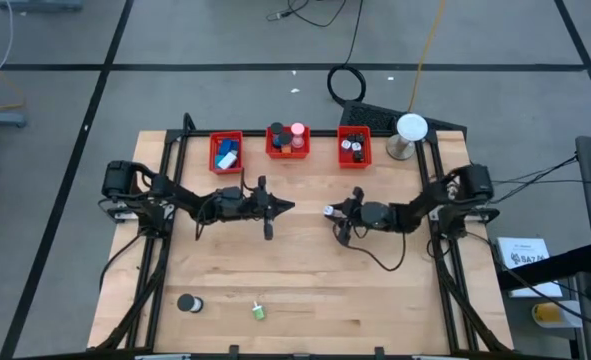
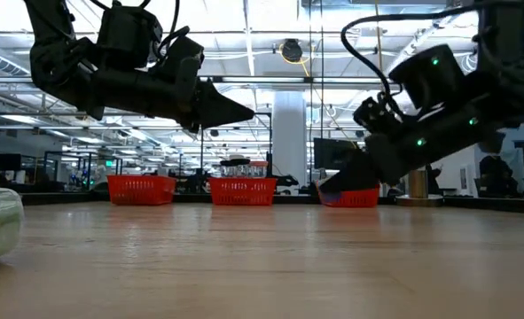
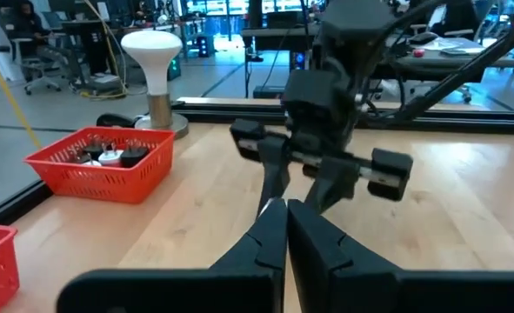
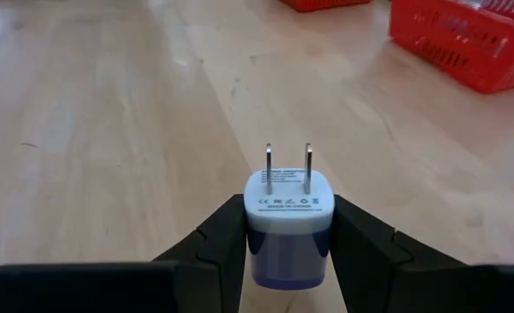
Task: Pick & Place Office items
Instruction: Put the blue charger adapter into the right orange basket
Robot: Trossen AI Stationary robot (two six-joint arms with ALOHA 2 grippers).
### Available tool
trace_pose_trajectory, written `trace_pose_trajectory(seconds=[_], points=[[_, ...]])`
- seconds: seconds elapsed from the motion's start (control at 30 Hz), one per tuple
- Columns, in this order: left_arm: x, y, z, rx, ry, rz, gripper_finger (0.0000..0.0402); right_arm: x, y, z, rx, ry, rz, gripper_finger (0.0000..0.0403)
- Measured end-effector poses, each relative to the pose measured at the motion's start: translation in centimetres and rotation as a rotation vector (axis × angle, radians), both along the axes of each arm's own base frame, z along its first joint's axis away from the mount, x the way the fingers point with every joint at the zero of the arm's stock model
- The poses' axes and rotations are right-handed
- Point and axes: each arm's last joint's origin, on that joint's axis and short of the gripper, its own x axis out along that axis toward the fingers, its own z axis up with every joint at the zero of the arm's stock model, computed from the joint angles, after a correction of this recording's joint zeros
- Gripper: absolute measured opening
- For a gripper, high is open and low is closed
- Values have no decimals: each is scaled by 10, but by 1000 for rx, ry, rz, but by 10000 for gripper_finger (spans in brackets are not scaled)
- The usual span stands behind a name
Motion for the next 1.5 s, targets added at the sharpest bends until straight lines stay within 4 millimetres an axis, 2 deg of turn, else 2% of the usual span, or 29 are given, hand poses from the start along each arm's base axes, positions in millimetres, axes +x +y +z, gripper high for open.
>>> trace_pose_trajectory(seconds=[0.27,0.43,0.63,0.8,0.97,1.17,1.37,1.5], points=[[0,0,-1,3,6,-2,3,4,-7,-17,31,-22,-6,124],[0,0,-1,1,6,-2,15,4,-7,-18,37,-19,-7,153],[0,0,-1,-1,6,-3,3,3,-7,-19,37,2,-8,177],[0,0,-1,-3,5,-5,18,2,-6,-16,71,20,-24,213],[0,-1,0,-7,0,-4,17,-3,-6,3,145,45,-64,263],[-11,0,1,-8,-55,-34,4,-7,-6,43,222,119,-115,308],[-27,11,-7,-32,-67,14,4,11,-11,85,231,329,-185,314],[-32,14,-9,-38,-72,56,8,30,-13,95,299,437,-144,316]])
